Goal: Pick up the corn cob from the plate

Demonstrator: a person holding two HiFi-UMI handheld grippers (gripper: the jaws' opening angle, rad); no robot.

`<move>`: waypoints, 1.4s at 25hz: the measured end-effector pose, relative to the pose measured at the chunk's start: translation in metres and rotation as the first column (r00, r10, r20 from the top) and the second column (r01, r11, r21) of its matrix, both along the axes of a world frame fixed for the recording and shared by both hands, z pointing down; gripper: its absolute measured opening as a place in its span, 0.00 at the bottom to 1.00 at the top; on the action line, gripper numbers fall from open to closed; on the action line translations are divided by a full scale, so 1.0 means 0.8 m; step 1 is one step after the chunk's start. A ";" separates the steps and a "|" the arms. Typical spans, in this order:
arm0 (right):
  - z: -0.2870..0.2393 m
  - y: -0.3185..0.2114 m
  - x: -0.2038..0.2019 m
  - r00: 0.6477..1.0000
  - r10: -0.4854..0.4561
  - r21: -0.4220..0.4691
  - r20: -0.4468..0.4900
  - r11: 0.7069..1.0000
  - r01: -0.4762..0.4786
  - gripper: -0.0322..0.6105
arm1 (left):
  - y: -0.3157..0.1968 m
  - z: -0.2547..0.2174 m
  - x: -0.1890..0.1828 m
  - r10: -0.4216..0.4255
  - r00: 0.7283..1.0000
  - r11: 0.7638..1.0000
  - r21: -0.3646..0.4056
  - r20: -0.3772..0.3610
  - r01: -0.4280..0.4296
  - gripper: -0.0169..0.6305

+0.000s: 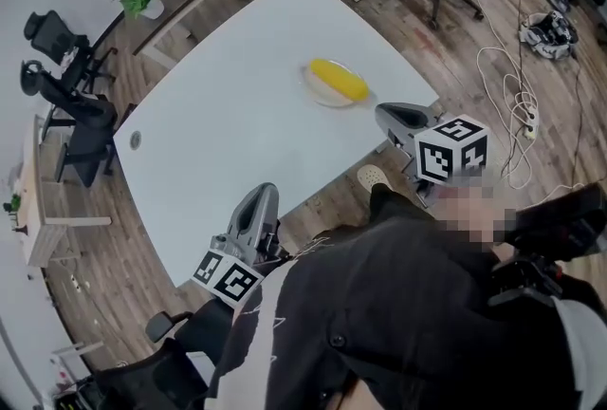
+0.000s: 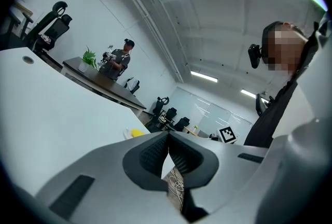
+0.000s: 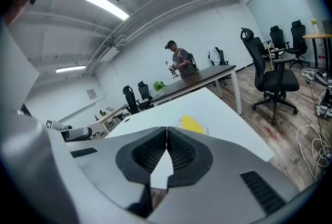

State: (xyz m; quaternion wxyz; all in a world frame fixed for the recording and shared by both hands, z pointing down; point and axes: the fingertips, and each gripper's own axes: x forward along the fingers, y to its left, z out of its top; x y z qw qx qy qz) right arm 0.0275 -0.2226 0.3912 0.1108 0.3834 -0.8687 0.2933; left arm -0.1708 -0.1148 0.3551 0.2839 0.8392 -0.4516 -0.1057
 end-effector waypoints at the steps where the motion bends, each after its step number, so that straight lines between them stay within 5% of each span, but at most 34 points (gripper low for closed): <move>1: 0.002 -0.012 -0.002 1.000 -0.018 -0.003 0.001 1.000 0.018 0.07 | -0.012 0.000 0.003 -0.013 1.000 1.000 0.001 -0.002 0.013 0.05; 7: 0.012 -0.086 -0.011 0.994 -0.108 -0.026 0.002 0.994 0.108 0.07 | -0.076 0.005 0.019 -0.077 0.996 0.997 -0.026 -0.038 0.076 0.05; 15: 0.035 -0.161 -0.033 0.970 -0.239 -0.052 0.047 0.969 0.241 0.07 | -0.140 0.012 0.031 -0.151 0.988 0.988 -0.041 0.010 0.152 0.05; 23: 0.048 -0.206 -0.083 0.914 -0.403 -0.090 0.044 0.909 0.406 0.07 | -0.166 0.021 0.008 -0.297 0.955 0.952 -0.085 -0.019 0.295 0.05; 35: 0.076 -0.244 -0.125 0.888 -0.457 -0.164 0.055 0.873 0.459 0.11 | -0.166 0.042 -0.033 -0.395 0.918 0.902 -0.182 0.024 0.392 0.05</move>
